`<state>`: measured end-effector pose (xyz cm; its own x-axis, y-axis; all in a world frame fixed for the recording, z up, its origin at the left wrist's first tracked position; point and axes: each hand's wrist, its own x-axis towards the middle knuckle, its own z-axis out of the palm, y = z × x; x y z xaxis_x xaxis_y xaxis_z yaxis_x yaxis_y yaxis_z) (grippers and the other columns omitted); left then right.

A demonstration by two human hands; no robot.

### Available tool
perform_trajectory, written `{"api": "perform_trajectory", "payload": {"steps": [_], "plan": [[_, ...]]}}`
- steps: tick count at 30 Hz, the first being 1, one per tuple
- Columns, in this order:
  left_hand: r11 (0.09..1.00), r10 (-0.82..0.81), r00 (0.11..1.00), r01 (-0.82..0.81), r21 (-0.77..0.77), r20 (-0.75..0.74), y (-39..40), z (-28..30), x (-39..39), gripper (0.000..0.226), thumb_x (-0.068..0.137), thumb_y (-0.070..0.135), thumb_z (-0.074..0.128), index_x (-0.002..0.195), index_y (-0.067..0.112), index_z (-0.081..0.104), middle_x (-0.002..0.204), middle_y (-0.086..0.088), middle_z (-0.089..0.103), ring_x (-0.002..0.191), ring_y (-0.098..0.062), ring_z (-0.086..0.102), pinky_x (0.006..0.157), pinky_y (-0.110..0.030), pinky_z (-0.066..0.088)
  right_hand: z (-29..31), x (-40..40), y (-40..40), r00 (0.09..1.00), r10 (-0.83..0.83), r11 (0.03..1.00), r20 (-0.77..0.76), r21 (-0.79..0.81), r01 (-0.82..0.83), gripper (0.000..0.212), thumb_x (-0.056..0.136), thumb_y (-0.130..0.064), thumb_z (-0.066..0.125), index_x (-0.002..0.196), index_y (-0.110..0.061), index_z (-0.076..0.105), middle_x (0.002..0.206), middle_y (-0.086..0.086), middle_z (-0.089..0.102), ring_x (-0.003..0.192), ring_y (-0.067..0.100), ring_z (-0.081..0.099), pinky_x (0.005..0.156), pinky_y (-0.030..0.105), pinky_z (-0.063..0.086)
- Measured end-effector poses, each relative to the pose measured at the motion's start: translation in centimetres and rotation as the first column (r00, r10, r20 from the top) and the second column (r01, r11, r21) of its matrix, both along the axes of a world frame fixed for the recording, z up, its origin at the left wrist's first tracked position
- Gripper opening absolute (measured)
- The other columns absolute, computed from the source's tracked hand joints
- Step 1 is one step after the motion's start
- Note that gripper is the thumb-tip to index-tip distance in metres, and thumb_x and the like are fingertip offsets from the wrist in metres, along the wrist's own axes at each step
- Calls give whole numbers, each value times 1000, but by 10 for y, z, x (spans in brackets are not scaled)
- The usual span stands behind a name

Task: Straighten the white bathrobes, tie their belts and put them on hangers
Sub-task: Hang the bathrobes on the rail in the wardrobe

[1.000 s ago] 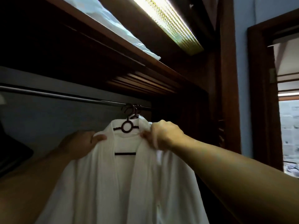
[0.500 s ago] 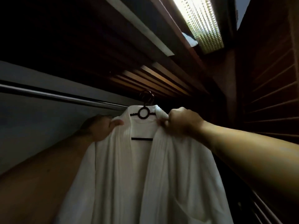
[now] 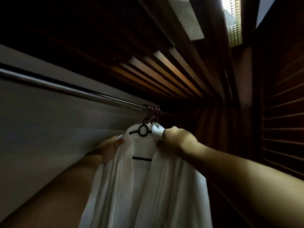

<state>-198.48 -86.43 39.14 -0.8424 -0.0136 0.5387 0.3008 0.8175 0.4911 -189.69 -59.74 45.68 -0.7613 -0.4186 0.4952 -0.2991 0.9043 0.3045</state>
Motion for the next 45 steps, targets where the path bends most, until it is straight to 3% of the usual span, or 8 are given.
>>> {"api": "perform_trajectory", "payload": {"steps": [10, 16, 22, 29, 33, 36, 39, 45], "plan": [[912, 281, 960, -267, 310, -1, 21, -47, -35, 61, 101, 63, 24, 149, 28, 36, 152, -16, 41, 138, -37, 39, 114, -49, 29, -22, -3, 23, 999, 18, 978, -27, -206, -23, 45, 98, -54, 48, 118, -15, 55, 118, 10, 65, 103, 32, 64, 73, 34, 44], [775, 395, 779, 2, 631, -488, 99, -46, 17, 67, 75, 30, 50, 140, 13, 48, 145, -20, 46, 125, -44, 48, 108, -54, 36, -36, 29, 58, 975, 220, 834, -41, -511, -209, 48, 100, -59, 35, 124, -26, 58, 120, 0, 66, 111, 22, 62, 91, 40, 49], [858, 44, 585, 394, 330, -810, 219, -29, 85, 58, 72, 15, 52, 130, 8, 56, 149, -15, 44, 139, -31, 41, 116, -43, 31, -41, 96, 134, 979, 37, 901, -199, -417, -119, 36, 101, -34, 46, 132, -18, 55, 125, 6, 62, 114, 29, 61, 93, 43, 51], [629, -301, 337, 773, 80, -892, 370, 24, 211, 52, 80, -1, 54, 130, 12, 52, 146, -19, 45, 141, -26, 40, 118, -34, 30, 16, 256, 235, 762, 8, 963, -648, -201, -182, 29, 76, -2, 51, 102, -5, 64, 98, 12, 64, 89, 35, 60, 76, 48, 49], [571, -409, 151, 812, -123, -900, 465, 56, 329, 38, 84, 2, 52, 120, 1, 60, 141, -21, 49, 136, -30, 44, 114, -31, 35, 21, 378, 340, 701, -232, 954, -675, -299, 27, 30, 86, -8, 50, 114, -10, 62, 116, 8, 63, 101, 25, 59, 82, 40, 52], [551, -542, 118, 798, -245, -832, 547, 62, 408, 41, 84, 19, 51, 122, 5, 60, 144, -16, 49, 135, -32, 45, 111, -46, 38, -1, 485, 428, 661, -591, 798, -463, -457, 393, 36, 92, -16, 53, 128, -19, 56, 135, 4, 57, 119, 24, 56, 93, 32, 46], [402, -726, 118, 872, -279, -678, 635, 41, 488, 44, 82, 25, 55, 124, 11, 58, 146, -14, 47, 136, -31, 43, 110, -46, 40, -36, 604, 500, 458, -860, 506, -225, -495, 707, 44, 88, -21, 54, 132, -21, 53, 133, 5, 55, 117, 32, 56, 93, 42, 50], [69, -963, -17, 948, -309, -268, 799, -33, 635, 49, 80, 31, 60, 129, 28, 55, 153, 2, 35, 138, -22, 42, 112, -37, 36, -95, 817, 577, 42, -991, -25, 127, -485, 874, 47, 87, -27, 57, 134, -24, 52, 132, 4, 55, 119, 29, 54, 99, 45, 48]]}}
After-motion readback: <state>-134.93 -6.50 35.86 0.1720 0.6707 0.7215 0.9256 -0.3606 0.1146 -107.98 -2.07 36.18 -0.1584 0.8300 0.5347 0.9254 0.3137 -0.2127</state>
